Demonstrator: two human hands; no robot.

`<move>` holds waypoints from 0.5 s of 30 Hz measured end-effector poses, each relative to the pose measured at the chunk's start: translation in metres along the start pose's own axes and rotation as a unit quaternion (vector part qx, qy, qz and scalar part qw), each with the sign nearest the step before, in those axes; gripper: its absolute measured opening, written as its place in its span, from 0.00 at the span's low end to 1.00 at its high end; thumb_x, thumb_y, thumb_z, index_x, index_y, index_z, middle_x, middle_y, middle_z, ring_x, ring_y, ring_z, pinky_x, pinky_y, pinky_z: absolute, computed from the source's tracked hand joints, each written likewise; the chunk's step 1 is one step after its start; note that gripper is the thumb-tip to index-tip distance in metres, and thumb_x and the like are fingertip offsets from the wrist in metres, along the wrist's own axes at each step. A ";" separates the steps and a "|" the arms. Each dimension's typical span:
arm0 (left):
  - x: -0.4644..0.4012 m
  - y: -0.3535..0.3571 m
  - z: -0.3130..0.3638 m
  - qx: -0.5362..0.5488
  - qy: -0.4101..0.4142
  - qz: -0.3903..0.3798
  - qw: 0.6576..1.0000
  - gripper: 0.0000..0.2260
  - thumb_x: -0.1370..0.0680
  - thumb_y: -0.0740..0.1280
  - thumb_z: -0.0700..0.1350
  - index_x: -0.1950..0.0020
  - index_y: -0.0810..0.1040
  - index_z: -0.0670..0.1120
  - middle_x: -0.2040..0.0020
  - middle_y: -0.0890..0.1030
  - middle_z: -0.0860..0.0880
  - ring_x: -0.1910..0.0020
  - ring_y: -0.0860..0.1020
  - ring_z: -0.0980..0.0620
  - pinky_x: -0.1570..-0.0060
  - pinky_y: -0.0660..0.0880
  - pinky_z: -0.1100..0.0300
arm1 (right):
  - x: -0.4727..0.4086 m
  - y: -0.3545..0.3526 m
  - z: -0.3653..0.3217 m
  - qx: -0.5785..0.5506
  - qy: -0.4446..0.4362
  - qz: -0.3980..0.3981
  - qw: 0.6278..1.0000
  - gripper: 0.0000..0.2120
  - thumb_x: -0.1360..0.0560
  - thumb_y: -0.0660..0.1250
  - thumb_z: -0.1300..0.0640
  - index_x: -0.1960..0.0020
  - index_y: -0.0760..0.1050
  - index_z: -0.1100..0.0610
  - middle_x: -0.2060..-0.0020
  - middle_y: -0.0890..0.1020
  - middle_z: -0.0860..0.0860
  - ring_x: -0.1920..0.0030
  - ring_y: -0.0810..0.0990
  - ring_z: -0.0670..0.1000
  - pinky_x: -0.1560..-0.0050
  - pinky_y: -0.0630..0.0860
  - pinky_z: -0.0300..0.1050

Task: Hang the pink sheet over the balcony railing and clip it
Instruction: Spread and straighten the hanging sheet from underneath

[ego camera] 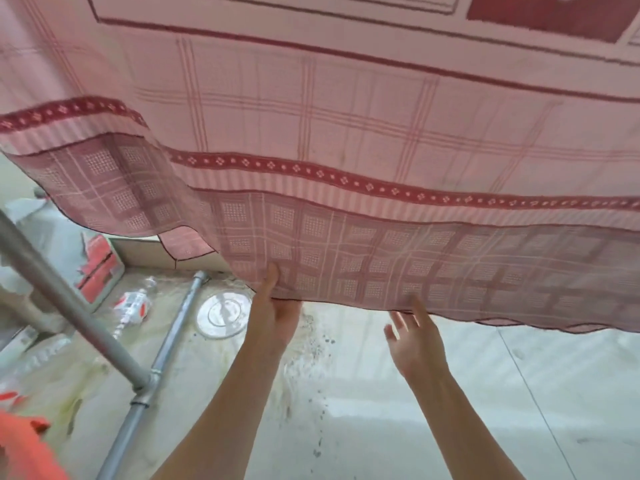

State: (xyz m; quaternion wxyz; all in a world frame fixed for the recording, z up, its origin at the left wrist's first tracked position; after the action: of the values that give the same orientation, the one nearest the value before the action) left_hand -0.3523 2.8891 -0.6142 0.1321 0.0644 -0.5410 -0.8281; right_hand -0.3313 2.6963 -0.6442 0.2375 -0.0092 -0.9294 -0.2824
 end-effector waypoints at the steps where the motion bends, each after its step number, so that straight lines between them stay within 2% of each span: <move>1: -0.001 -0.008 0.006 0.000 0.008 0.018 1.000 0.19 0.26 0.63 0.44 0.34 0.72 0.47 0.35 0.74 0.47 0.33 0.70 0.47 0.34 0.67 0.47 | 0.000 0.011 0.008 -0.026 0.003 -0.021 0.999 0.19 0.32 0.63 0.32 0.49 0.67 0.43 0.58 0.80 0.33 0.46 0.73 0.47 0.43 0.71 0.41; 3: -0.004 -0.019 0.017 -0.014 0.012 0.027 0.999 0.19 0.26 0.64 0.46 0.35 0.73 0.48 0.34 0.74 0.48 0.32 0.69 0.49 0.32 0.64 0.50 | 0.003 0.028 0.021 -0.024 -0.022 -0.047 0.998 0.08 0.22 0.60 0.52 0.45 0.73 0.52 0.55 0.82 0.40 0.43 0.74 0.51 0.51 0.71 0.41; 4: -0.007 -0.026 0.021 -0.028 0.001 0.025 0.999 0.18 0.27 0.65 0.47 0.37 0.75 0.49 0.36 0.76 0.49 0.32 0.69 0.50 0.32 0.63 0.51 | 0.005 0.042 0.027 -0.044 -0.005 -0.050 0.998 0.08 0.21 0.59 0.57 0.45 0.74 0.53 0.52 0.81 0.44 0.43 0.75 0.50 0.53 0.70 0.42; 6: -0.012 -0.034 0.025 -0.030 -0.022 0.008 0.999 0.15 0.25 0.64 0.48 0.39 0.76 0.48 0.41 0.79 0.49 0.33 0.70 0.51 0.33 0.63 0.51 | 0.006 0.065 0.036 -0.066 0.004 -0.044 0.997 0.06 0.22 0.61 0.57 0.48 0.75 0.51 0.51 0.81 0.47 0.45 0.77 0.48 0.54 0.69 0.43; 9: -0.022 -0.040 0.035 -0.056 -0.047 -0.011 0.997 0.17 0.22 0.62 0.49 0.35 0.73 0.45 0.35 0.75 0.47 0.34 0.71 0.48 0.29 0.59 0.52 | 0.000 0.075 0.042 -0.082 -0.003 -0.021 0.996 0.04 0.22 0.61 0.57 0.52 0.75 0.52 0.53 0.81 0.47 0.48 0.77 0.47 0.56 0.68 0.42; 11: -0.030 -0.040 0.044 -0.071 -0.058 -0.005 0.996 0.21 0.23 0.61 0.52 0.32 0.69 0.45 0.34 0.73 0.46 0.34 0.71 0.49 0.33 0.65 0.58 | -0.005 0.071 0.038 -0.110 -0.012 0.006 0.994 0.04 0.22 0.61 0.58 0.54 0.74 0.53 0.57 0.81 0.48 0.53 0.78 0.48 0.60 0.67 0.41; 12: -0.033 -0.041 0.048 -0.081 -0.058 -0.005 0.995 0.23 0.23 0.61 0.53 0.30 0.67 0.47 0.36 0.74 0.46 0.36 0.72 0.50 0.32 0.65 0.57 | -0.008 0.068 0.034 -0.126 -0.019 0.017 0.992 0.04 0.23 0.62 0.59 0.55 0.74 0.54 0.60 0.81 0.49 0.55 0.77 0.48 0.61 0.67 0.40; 14: -0.038 -0.044 0.057 -0.107 -0.049 0.046 0.992 0.25 0.24 0.61 0.55 0.28 0.63 0.50 0.45 0.76 0.48 0.41 0.73 0.54 0.28 0.58 0.50 | -0.012 0.063 0.023 -0.158 -0.032 0.041 0.986 0.04 0.23 0.62 0.59 0.56 0.74 0.55 0.66 0.81 0.49 0.60 0.75 0.48 0.62 0.67 0.40; 15: -0.042 -0.046 0.061 -0.103 -0.040 0.079 0.991 0.25 0.24 0.61 0.54 0.29 0.64 0.48 0.43 0.75 0.49 0.39 0.71 0.54 0.28 0.55 0.48 | -0.015 0.061 0.018 -0.165 -0.038 0.051 0.984 0.04 0.23 0.62 0.59 0.56 0.74 0.55 0.69 0.81 0.48 0.61 0.74 0.48 0.61 0.68 0.40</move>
State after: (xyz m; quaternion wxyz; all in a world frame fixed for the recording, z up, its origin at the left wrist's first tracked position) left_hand -0.3348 2.9727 -0.6331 0.1817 -0.0255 -0.4610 -0.8682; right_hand -0.3166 2.7588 -0.6320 0.2116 -0.1067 -0.8764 -0.4192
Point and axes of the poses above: each hand's wrist, its own x-axis away from the middle knuckle, its own y-axis out of the palm, z = x × y, the point moved 4 cm from there along -x, towards the middle knuckle
